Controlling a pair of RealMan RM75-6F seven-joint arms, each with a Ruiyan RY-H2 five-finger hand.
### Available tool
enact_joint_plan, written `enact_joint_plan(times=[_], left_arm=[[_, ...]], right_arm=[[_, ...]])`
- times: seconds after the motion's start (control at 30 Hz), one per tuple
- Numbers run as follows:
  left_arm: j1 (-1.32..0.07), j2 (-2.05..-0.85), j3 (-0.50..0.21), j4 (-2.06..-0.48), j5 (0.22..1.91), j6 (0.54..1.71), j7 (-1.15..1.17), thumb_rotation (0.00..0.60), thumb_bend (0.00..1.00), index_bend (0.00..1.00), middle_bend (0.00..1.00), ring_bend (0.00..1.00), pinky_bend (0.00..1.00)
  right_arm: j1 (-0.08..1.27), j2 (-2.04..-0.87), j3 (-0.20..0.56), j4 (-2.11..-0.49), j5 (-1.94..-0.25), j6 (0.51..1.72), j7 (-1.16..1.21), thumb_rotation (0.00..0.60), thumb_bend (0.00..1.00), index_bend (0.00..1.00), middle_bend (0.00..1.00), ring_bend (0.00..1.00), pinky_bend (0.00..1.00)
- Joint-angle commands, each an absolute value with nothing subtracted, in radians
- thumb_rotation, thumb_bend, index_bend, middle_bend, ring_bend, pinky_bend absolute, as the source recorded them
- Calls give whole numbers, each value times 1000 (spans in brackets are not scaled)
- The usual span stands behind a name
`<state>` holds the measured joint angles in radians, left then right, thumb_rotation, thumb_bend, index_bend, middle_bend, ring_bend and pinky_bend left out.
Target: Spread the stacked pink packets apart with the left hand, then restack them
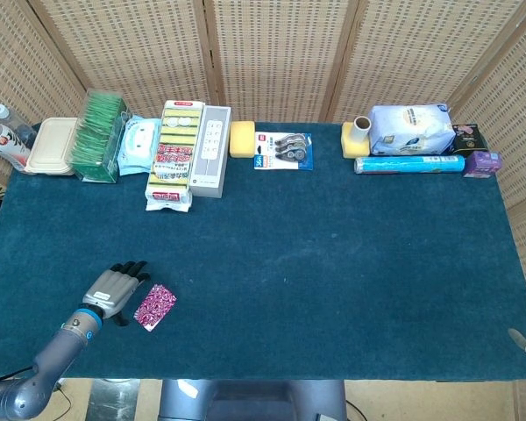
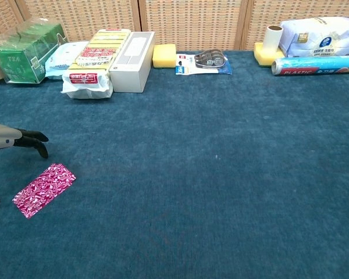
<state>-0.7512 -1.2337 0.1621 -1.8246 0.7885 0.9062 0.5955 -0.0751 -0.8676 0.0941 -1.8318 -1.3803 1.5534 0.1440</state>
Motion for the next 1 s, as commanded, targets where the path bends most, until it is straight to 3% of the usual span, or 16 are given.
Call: enact_joint_plan(times=[0.03,1.0], left_arm=[[-748,-1236,160,-1827,812,898,583,600,124,158,0,0,106],[-754,-1234,175,-1848,797,888,605,600,124,158,0,0,106]], right_arm=[[-73,-868,95,-1832,-1378,1550,142,600,5,77,0,0,0],[-76,-865,95,-1829,-1380,1554,152,600,5,77,0,0,0]])
